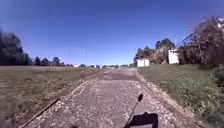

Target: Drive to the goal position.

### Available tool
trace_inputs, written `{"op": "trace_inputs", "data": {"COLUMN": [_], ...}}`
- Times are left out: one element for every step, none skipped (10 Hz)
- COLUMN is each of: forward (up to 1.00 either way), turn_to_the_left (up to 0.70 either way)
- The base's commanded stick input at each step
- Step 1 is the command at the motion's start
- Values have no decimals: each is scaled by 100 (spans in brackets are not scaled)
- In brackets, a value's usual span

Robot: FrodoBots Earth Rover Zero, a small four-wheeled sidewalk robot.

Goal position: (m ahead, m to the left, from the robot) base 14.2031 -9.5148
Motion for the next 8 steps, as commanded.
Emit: {"op": "trace_inputs", "data": {"forward": [70, 70, 70, 70, 70, 70, 70, 70], "turn_to_the_left": [-2, -12, -22, -31, -31, -22, -1, 0]}}
